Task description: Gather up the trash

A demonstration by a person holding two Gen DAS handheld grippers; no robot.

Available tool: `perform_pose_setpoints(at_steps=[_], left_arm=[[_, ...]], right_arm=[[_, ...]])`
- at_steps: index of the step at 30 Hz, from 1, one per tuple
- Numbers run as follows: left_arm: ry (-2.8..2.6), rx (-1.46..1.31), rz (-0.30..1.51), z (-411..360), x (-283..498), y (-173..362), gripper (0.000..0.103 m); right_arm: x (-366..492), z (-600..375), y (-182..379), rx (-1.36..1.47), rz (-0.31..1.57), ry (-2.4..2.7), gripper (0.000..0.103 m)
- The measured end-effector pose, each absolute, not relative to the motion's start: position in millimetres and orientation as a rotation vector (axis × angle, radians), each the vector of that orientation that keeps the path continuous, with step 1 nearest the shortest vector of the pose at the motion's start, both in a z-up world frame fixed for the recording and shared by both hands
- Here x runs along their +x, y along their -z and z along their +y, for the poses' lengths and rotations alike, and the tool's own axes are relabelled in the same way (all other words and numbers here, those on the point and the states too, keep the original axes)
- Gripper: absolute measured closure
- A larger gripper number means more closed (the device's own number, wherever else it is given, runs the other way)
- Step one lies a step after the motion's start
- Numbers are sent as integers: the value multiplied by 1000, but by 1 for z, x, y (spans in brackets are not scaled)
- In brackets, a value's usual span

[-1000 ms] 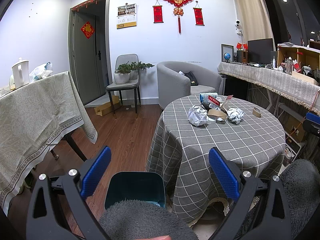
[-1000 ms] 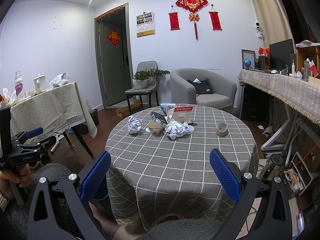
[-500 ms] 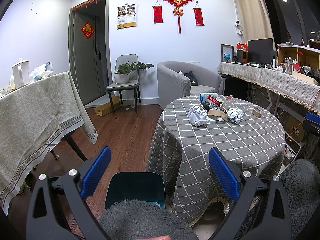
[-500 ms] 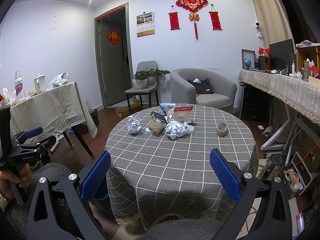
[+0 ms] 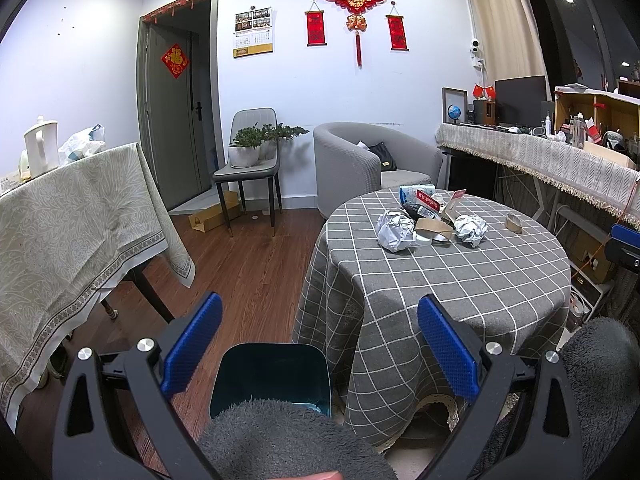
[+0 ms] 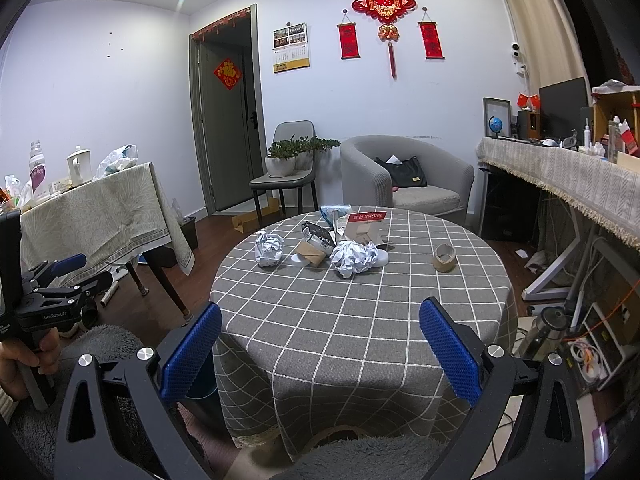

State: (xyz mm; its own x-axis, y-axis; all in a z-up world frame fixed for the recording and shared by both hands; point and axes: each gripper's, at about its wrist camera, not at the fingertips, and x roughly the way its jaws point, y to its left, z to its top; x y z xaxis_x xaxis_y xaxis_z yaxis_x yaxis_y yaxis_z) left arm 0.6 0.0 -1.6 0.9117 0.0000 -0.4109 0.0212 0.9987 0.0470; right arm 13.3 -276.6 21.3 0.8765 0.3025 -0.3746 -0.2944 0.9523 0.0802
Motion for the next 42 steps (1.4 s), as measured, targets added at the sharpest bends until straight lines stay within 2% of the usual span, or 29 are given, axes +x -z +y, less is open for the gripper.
perform_pose_setpoints(at_steps=[42], left_arm=[[36,51,421,4,0,-7,3]], right_arm=[[10,-272,-28,-11,387,-319,3]])
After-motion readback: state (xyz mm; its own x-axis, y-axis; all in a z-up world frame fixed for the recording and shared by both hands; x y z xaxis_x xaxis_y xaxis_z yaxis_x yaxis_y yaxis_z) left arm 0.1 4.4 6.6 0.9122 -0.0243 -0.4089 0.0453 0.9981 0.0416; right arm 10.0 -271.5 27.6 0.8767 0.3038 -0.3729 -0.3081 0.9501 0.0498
